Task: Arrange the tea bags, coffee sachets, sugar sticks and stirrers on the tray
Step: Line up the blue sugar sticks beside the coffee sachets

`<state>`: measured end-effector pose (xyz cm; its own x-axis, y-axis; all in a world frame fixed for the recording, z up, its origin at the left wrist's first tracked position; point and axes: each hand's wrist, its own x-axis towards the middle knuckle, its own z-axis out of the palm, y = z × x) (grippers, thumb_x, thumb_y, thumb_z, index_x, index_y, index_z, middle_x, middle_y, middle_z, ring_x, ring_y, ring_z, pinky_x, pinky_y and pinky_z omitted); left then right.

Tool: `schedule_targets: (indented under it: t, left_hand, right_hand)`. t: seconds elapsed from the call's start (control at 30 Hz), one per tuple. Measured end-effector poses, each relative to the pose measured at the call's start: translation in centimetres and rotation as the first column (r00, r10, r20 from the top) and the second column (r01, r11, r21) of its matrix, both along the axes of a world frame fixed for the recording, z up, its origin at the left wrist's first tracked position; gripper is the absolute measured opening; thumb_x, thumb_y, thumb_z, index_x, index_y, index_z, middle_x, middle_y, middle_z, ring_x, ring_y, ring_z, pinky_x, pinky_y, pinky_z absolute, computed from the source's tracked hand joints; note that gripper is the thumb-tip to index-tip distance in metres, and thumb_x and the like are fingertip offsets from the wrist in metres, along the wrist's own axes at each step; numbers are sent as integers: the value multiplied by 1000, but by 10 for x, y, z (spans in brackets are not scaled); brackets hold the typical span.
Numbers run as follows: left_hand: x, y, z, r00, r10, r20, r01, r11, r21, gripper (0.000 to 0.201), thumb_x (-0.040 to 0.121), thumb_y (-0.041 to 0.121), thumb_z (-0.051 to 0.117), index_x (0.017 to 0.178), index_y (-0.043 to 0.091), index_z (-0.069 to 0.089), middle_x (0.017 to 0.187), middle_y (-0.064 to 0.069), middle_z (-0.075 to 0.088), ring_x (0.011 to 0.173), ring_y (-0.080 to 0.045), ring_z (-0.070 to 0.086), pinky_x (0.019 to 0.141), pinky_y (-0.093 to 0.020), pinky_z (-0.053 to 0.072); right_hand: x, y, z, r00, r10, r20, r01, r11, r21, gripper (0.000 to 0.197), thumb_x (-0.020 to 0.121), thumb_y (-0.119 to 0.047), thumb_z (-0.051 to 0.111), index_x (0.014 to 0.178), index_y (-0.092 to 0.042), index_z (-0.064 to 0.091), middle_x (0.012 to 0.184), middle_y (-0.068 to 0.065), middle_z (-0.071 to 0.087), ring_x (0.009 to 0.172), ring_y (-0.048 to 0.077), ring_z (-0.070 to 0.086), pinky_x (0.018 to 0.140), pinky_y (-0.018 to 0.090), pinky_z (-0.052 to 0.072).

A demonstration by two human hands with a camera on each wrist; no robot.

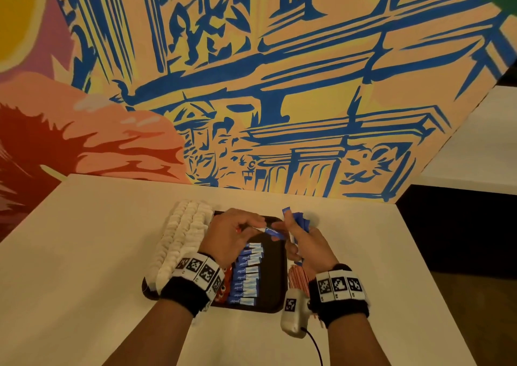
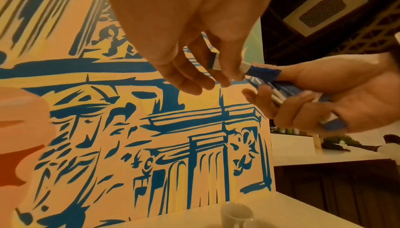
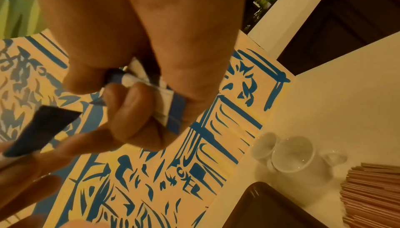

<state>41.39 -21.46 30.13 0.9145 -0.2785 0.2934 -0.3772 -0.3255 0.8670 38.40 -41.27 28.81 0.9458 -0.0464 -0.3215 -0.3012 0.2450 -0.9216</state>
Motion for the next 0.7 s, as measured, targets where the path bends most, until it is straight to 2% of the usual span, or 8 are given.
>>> schedule_targets:
  t: [0.1,0.2,0.27,0.33,0.43,0.5,0.63,0.7]
  left_hand:
    - [8,3,-7,992,-60,114,49,995,89,30,78,3,80,88,32,79,104,23,70,103,-6,63,95,-34,52]
    - [14,6,-11,988,-75,137,55,988,142,35,80,8,80,100,36,77,116,21,66,111,-7,58,102,-34,46]
    - [16,7,-14,998,-58,40,53,992,113,48,83,11,78,117,43,67,123,22,62,114,-2,56,100,-24,46]
    - [15,8,-16,991,-13,-132,18,999,30,51,86,15,76,129,37,60,119,19,64,107,-2,60,91,-22,50]
    - [13,5,-22,952,-19,-305,-3,998,-70,25,90,20,73,114,24,69,100,7,72,97,-3,66,86,-24,53]
    - [12,1,-29,940,-47,-338,10,994,-110,11,93,24,70,102,21,73,97,5,74,94,-7,68,80,-27,55]
    - [20,-6,-42,948,-3,-318,-17,998,-60,11,95,26,66,94,16,72,89,3,73,84,-8,67,75,-20,50]
    - [28,-6,-46,941,48,-335,-63,997,-35,13,98,24,61,94,13,68,88,4,72,83,-5,66,76,-17,49]
  right_hand:
    - [-2,4,0,994,106,-11,-105,992,66,50,78,-41,78,107,-2,67,82,15,67,44,10,35,41,22,25]
    - [-1,6,-1,994,110,-12,-110,993,47,24,86,-19,76,101,-2,68,80,14,66,44,9,36,41,21,26]
    - [1,4,-5,997,74,-8,-73,996,41,12,92,-13,71,99,-4,69,85,16,68,46,9,36,42,21,27]
    - [4,4,-9,999,32,-4,-32,999,42,9,93,-13,70,98,-6,68,93,18,72,46,9,36,43,22,28]
    - [8,6,-17,1000,-4,-13,4,1000,23,5,93,-13,71,95,-10,67,98,22,74,46,9,35,43,23,27]
    - [10,10,-23,999,19,-31,-20,1000,-17,8,90,-14,75,92,-11,68,80,18,64,47,9,36,43,22,27]
    - [12,20,-34,989,96,-110,-98,995,-10,12,91,-17,75,80,-18,70,64,1,44,51,10,36,44,22,31]
    - [14,23,-36,985,94,-146,-84,994,73,11,95,-21,69,92,-10,71,67,4,45,52,11,38,44,22,32]
